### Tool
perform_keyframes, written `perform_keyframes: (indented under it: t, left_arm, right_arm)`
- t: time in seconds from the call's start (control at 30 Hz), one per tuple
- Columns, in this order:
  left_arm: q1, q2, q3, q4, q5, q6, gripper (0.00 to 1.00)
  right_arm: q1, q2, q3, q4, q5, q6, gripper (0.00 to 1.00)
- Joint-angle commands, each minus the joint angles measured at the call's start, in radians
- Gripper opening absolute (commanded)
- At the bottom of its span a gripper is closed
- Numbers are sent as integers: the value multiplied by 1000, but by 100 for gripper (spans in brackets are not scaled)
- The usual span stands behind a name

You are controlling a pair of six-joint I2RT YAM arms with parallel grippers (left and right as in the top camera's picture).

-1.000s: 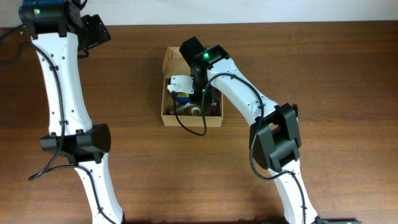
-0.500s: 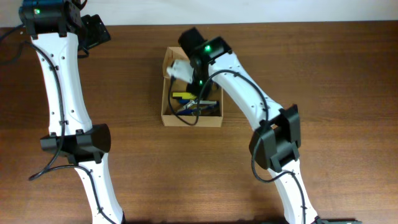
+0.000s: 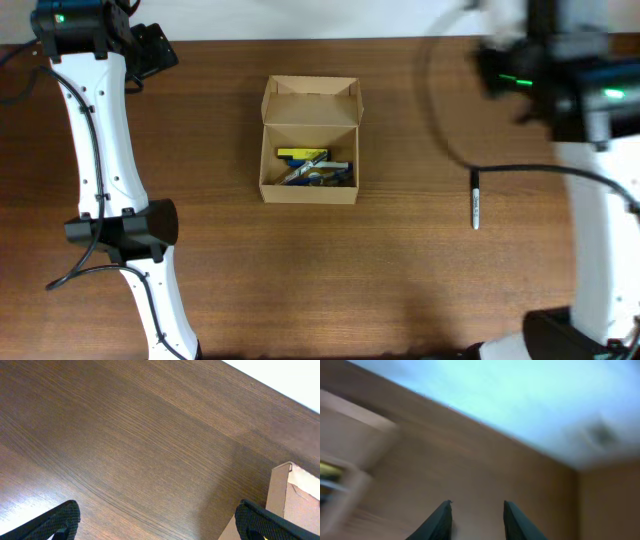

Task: Pack container
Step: 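Grasp the last black pen with the right gripper and lift it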

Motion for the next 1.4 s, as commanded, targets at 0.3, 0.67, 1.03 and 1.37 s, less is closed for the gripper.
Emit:
perform_keyframes:
  t: [0.3,0.67,1.03,1.37]
  left_arm:
    - [3,3,12,-3,-4,5,100]
    - [3,3,12,-3,-4,5,100]
    - [3,3,12,-3,-4,5,100]
    - [3,3,12,-3,-4,5,100]
  right_arm:
    - [-322,167,-616,48,-219,243,43]
    - [-322,234,-778,210,-276,307,47]
    - [-320,317,-787,254,-279,307,37]
    - [-294,385,-787,262,-236,308,35]
